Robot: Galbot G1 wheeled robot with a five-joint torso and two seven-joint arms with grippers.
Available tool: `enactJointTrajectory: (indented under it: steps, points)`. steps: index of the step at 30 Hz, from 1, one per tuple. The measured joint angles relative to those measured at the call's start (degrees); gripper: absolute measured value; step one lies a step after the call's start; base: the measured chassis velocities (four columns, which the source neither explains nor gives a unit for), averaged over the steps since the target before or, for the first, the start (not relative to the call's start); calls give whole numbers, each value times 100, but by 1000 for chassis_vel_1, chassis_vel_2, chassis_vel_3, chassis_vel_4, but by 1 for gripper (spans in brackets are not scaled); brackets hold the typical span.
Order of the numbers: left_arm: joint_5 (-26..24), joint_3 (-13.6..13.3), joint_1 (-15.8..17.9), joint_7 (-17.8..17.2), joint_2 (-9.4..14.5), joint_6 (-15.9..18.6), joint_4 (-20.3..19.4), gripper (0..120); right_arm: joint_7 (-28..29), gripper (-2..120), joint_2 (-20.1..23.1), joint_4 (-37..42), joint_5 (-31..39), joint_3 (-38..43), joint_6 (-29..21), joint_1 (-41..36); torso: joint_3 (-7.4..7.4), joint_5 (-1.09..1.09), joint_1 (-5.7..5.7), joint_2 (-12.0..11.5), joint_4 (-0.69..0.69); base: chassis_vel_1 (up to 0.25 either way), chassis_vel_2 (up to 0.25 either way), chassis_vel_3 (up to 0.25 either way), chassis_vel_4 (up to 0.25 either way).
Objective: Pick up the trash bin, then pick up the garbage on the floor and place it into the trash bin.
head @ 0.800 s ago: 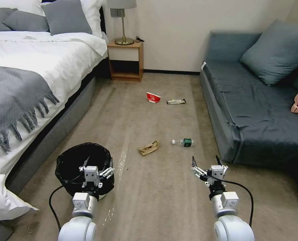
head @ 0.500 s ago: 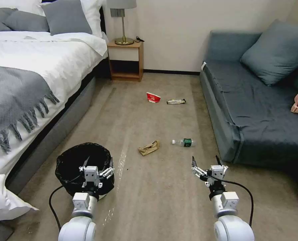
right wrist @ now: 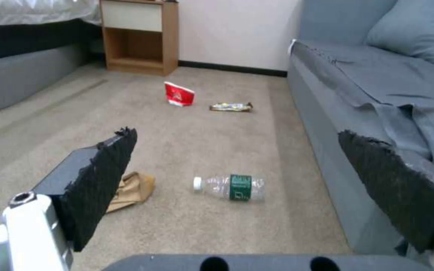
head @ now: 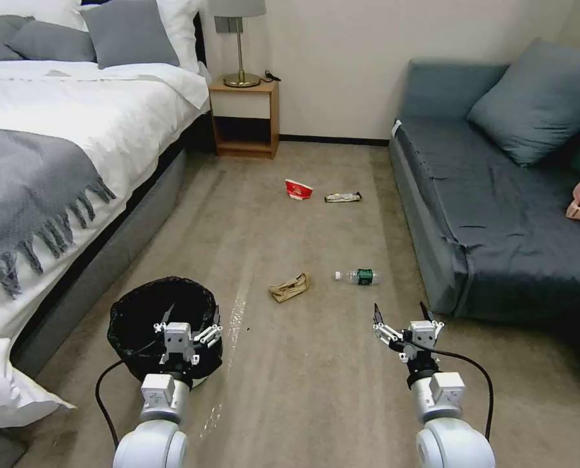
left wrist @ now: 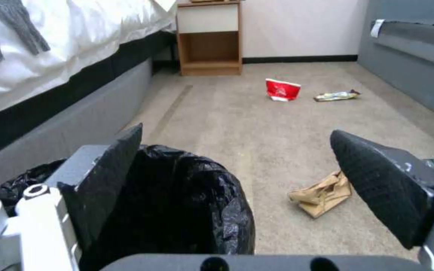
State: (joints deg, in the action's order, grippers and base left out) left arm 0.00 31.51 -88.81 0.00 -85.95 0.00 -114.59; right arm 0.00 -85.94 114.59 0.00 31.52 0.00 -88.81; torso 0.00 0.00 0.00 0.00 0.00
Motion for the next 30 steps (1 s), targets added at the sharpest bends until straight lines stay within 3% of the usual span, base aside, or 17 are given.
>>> enactJointTrajectory:
  steps: [21, 25, 27, 28, 30]
  points:
    - [-26, 0, 6, -7, 9, 22, -2, 100, 0, 100, 0, 0, 0, 0, 0, 0, 0, 0, 0, 0, 0, 0, 0, 0, 0]
    - [-376, -12, 108, -221, 157, 361, -82, 100, 41, 100, -19, 33, -1, -15, -34, -72, 0, 0, 0, 0, 2, 0, 0, 0, 0]
    - [-868, -35, 258, -524, 366, 846, -201, 100, 246, 100, -122, 263, -37, -143, -234, -478, 0, -1, 0, 0, 0, 0, 0, 0, 0]
    - [-868, -35, 258, -524, 366, 846, -201, 100, 246, 100, -122, 263, -37, -143, -234, -478, 0, -1, 0, 0, 0, 0, 0, 0, 0]
    - [-1267, -52, 378, -764, 535, 1230, -299, 100, 454, 100, -224, 492, -79, -266, -428, -864, 0, -1, 0, 0, 0, 0, 0, 0, 0]
